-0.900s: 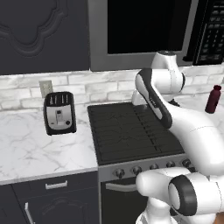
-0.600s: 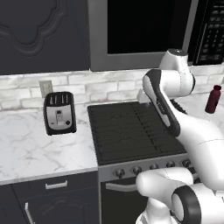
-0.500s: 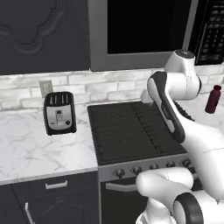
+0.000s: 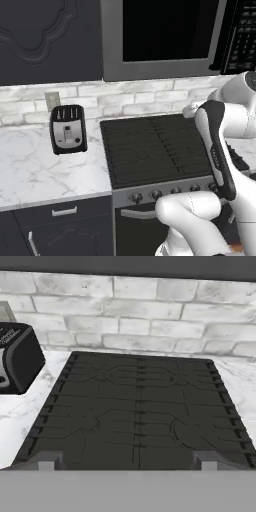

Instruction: Open the microwave door.

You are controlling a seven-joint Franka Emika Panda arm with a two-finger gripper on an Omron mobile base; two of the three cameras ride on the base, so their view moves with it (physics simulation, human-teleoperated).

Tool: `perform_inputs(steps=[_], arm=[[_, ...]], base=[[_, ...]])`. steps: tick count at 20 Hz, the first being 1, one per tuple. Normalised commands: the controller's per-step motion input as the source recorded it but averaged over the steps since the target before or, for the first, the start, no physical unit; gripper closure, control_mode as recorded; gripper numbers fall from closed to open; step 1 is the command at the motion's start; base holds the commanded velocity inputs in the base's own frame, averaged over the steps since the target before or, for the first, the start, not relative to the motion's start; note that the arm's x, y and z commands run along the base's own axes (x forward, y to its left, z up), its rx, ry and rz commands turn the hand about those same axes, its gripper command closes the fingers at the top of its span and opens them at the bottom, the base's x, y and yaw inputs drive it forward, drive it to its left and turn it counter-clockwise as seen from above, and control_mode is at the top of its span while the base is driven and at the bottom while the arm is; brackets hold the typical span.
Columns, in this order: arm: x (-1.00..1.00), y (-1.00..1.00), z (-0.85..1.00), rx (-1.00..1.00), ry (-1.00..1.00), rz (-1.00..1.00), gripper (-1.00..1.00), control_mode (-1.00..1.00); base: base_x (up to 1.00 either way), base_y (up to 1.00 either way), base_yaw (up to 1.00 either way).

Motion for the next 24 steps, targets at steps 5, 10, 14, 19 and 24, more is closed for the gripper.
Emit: perform_inputs(steps=[5, 10, 14, 19, 24], arm=[[-0.16, -0.69, 0.61, 0.0, -0.18, -0.09, -1.0, -1.0], [-0.01, -0.77, 0.76, 0.0, -0.06, -0.13, -1.0, -1.0], [0.0, -0.42, 0.75, 0.0, -0.03, -0.06, -1.0, -1.0], [0.04, -0.26, 0.56, 0.0, 0.0, 0.0, -1.0, -1.0], [0.1, -0.21, 0.32, 0.0, -0.04, 0.0, -1.0, -1.0]], base=[[0.0, 0.0, 0.0], [0.0, 0.0, 0.0], [0.0, 0.0, 0.0], [0.0, 0.0, 0.0], [0.0, 0.0, 0.0]])
